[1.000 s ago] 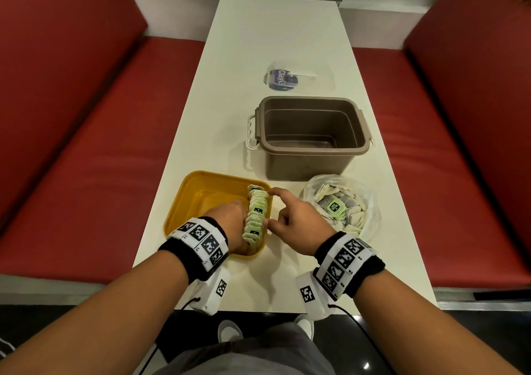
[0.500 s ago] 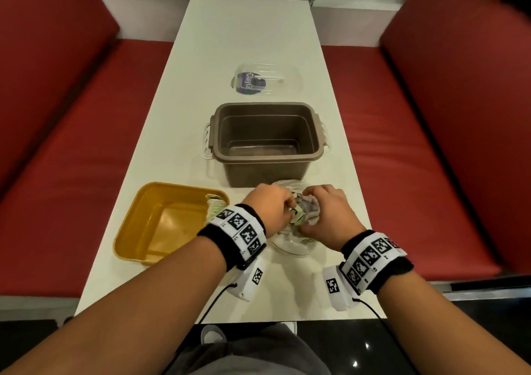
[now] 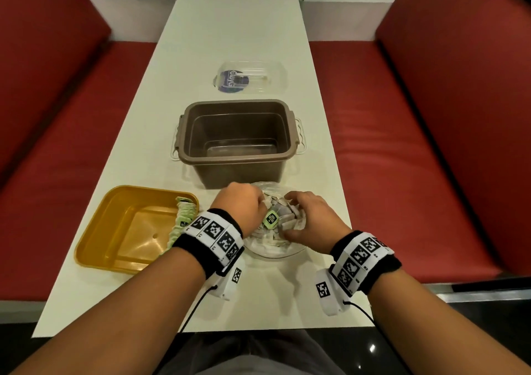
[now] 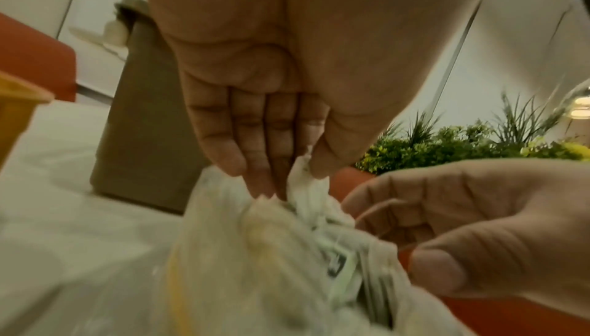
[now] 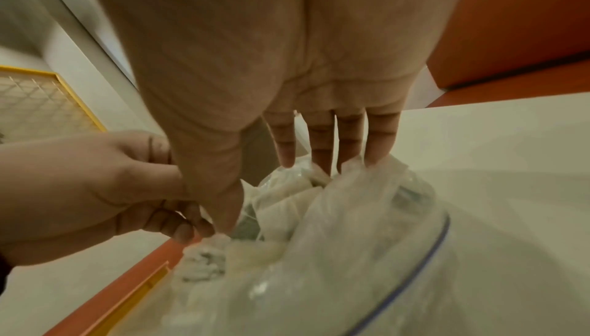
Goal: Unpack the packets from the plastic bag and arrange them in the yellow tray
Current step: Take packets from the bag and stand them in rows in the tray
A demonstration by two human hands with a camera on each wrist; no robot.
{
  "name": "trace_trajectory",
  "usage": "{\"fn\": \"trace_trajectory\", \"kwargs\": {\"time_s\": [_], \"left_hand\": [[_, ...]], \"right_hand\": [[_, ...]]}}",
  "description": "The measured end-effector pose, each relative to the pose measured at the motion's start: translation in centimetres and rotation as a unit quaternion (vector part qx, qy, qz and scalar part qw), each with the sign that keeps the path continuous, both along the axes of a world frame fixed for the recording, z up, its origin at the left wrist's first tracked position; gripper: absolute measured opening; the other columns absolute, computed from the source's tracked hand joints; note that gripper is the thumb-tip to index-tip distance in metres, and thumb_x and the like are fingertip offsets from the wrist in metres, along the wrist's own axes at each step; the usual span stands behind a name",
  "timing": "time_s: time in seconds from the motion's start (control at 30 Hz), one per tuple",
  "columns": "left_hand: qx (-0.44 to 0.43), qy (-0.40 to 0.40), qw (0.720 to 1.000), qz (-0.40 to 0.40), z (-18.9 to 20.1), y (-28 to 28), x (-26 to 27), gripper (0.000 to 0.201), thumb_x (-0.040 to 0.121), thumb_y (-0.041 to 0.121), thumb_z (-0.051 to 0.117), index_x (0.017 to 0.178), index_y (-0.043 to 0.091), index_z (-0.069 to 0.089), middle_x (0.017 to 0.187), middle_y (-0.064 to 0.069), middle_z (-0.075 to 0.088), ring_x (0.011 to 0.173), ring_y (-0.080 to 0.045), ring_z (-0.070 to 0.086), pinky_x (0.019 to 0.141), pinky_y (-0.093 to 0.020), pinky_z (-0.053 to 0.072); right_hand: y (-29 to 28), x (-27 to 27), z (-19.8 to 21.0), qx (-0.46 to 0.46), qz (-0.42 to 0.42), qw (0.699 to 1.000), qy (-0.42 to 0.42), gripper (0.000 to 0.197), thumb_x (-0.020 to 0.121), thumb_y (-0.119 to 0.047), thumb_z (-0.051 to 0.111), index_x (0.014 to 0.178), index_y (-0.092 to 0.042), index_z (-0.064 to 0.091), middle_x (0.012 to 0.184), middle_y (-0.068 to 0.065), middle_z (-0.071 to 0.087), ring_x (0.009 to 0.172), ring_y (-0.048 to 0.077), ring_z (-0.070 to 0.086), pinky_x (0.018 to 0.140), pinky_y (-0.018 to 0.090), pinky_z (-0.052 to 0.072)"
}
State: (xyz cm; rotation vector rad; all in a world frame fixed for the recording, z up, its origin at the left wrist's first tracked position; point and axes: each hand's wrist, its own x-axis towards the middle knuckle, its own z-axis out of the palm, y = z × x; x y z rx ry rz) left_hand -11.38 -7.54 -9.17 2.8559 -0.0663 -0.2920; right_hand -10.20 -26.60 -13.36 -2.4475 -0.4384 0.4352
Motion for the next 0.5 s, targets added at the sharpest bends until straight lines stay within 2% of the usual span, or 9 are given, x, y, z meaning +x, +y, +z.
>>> {"fn": "trace_trajectory", "kwargs": {"time_s": [0.07,0.13,0.2,0.27,0.33,0.43,0.5], "left_hand": [[-0.024,-0.032,0.999,-0.012,0.9,0.2,-0.2,0.021,0.092,0.035,0.052,0.098,0.027,0.071,0.09,0.003,0.071,0.088,-0.02,0.064,0.08,-0.033,0.053],[-0.06,-0.054,0.996,-0.044,1.7,0.0,-0.5,0.019,0.094,0.037,0.054,0.1,0.029,0.07,0.092,0.006,0.07,0.088,-0.017,0.062,0.081,-0.035,0.052],[-0.1,-0.058,0.991,-0.071,2.1,-0.6,-0.6,0.017,0.093,0.038,0.057,0.1,0.031,0.071,0.089,0.008,0.069,0.084,-0.013,0.061,0.079,-0.033,0.052],[-0.136,-0.056,0.987,-0.063,1.9,-1.2,-0.5,0.015,0.091,0.039,0.06,0.097,0.031,0.071,0.084,0.01,0.069,0.079,-0.009,0.061,0.077,-0.032,0.052],[-0.15,-0.042,0.987,-0.037,1.2,-1.6,-0.3,0.013,0.088,0.04,0.066,0.093,0.03,0.072,0.08,0.011,0.068,0.076,-0.007,0.062,0.076,-0.03,0.053],[-0.126,0.005,0.992,-0.013,-0.2,-2.0,-0.1,0.017,0.082,0.04,0.073,0.094,0.027,0.072,0.082,0.011,0.069,0.079,-0.006,0.063,0.08,-0.029,0.054],[-0.1,0.031,0.994,-0.008,-1.2,-2.4,-0.1,0.02,0.083,0.043,0.072,0.096,0.027,0.071,0.084,0.01,0.07,0.081,-0.007,0.063,0.081,-0.028,0.053]], "right_hand": [[-0.1,0.3,0.3,0.045,-0.003,0.999,-0.007,0.065,0.072,-0.035,0.083,0.13,-0.024,0.055,0.117,-0.002,0.058,0.107,0.018,0.053,0.093,0.03,0.046],[-0.2,0.6,1.0,0.085,0.001,0.996,-0.024,0.046,0.076,-0.036,0.082,0.117,-0.027,0.062,0.108,-0.007,0.06,0.098,0.011,0.051,0.084,0.02,0.043],[-0.2,0.7,1.7,0.111,0.003,0.993,-0.026,0.025,0.078,-0.036,0.081,0.094,-0.027,0.065,0.092,-0.011,0.061,0.085,0.003,0.05,0.073,0.012,0.038],[-0.3,1.0,1.9,0.141,0.0,0.99,0.0,0.018,0.083,-0.032,0.077,0.079,-0.022,0.062,0.075,-0.008,0.06,0.068,0.003,0.05,0.065,0.019,0.042],[-0.6,1.2,1.5,0.148,-0.003,0.989,0.021,0.021,0.087,-0.031,0.072,0.075,-0.019,0.059,0.066,-0.005,0.059,0.058,0.005,0.047,0.061,0.026,0.043],[-1.2,1.5,0.4,0.135,-0.026,0.99,0.041,0.021,0.088,-0.021,0.066,0.074,-0.018,0.051,0.062,0.002,0.056,0.057,0.014,0.048,0.06,0.033,0.045],[-1.3,1.5,0.1,0.15,-0.047,0.986,0.057,0.016,0.084,-0.024,0.058,0.074,-0.019,0.046,0.071,0.013,0.065,0.067,0.027,0.062,0.065,0.043,0.053]]}}
